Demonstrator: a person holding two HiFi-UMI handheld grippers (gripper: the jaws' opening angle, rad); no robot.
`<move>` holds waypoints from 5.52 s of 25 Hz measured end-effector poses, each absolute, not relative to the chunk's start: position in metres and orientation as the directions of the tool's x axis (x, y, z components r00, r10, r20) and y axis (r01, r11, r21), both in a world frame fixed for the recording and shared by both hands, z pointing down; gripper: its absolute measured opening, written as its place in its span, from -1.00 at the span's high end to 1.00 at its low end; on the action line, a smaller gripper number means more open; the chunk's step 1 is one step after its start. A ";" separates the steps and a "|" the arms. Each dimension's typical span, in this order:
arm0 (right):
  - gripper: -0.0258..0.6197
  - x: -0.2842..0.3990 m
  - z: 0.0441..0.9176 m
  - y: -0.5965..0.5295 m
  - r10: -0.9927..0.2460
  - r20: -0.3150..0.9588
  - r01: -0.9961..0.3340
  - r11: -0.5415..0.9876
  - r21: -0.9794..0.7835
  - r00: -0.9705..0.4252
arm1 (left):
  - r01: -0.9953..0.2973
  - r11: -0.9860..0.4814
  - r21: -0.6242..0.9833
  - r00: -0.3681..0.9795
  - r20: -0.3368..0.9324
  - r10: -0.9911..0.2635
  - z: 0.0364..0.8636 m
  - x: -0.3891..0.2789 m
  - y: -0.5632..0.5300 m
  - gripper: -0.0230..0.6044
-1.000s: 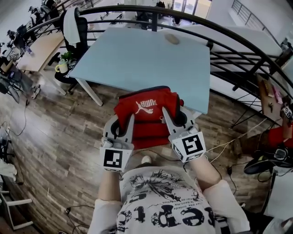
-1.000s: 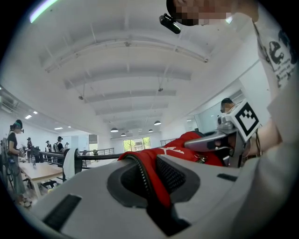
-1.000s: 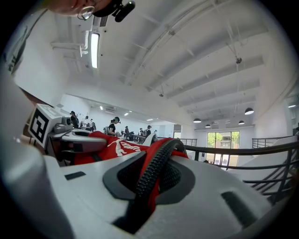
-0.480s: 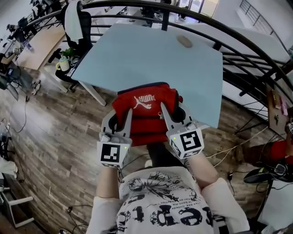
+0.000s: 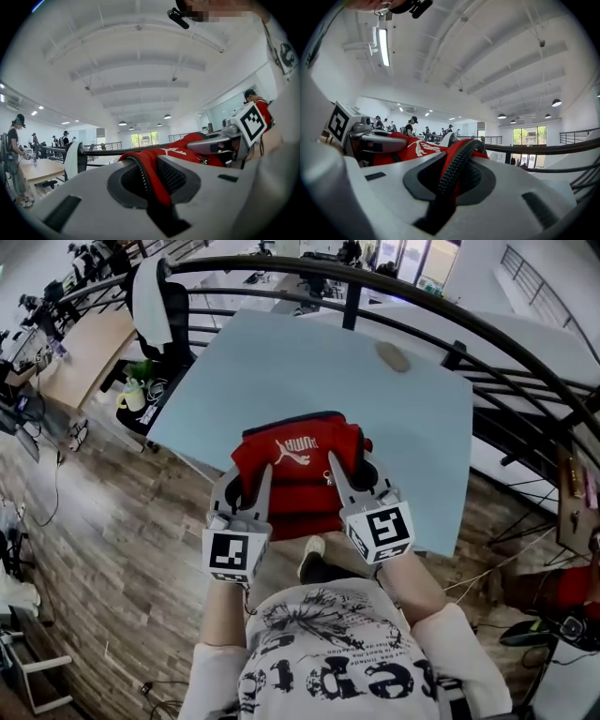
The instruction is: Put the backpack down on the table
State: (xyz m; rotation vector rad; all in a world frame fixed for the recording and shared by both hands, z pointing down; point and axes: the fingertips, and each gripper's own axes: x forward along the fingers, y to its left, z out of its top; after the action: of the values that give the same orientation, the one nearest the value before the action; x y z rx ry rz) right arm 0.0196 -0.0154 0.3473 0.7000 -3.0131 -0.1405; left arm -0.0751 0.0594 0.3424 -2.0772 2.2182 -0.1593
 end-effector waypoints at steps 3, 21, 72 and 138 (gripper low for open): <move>0.79 -0.008 0.339 -0.067 -0.440 0.024 -0.436 0.894 0.101 -0.897 | -0.988 0.065 -0.137 -0.066 0.001 -0.998 0.335 -0.103 0.008 0.76; 0.78 -0.054 0.363 -0.258 -0.603 0.111 -0.601 0.798 0.055 -0.790 | -0.986 -0.131 -0.101 0.125 0.064 -0.990 0.357 -0.159 -0.203 0.76; 0.70 -0.096 0.518 -0.369 -0.831 0.313 -0.869 0.493 0.030 -0.461 | -0.899 -0.426 0.099 0.437 0.151 -0.887 0.511 -0.223 -0.349 0.76; 0.94 -0.018 0.386 -0.112 -0.845 0.040 -0.843 0.535 0.055 -0.533 | -0.902 -0.430 -0.022 0.430 0.022 -0.903 0.385 -0.131 -0.087 0.85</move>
State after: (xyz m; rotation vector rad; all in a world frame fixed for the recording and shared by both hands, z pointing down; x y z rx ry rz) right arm -0.0180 -0.1120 0.3860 1.4856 -2.6974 -0.0436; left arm -0.1308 -0.0871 0.3853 -2.6503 1.6727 -0.0472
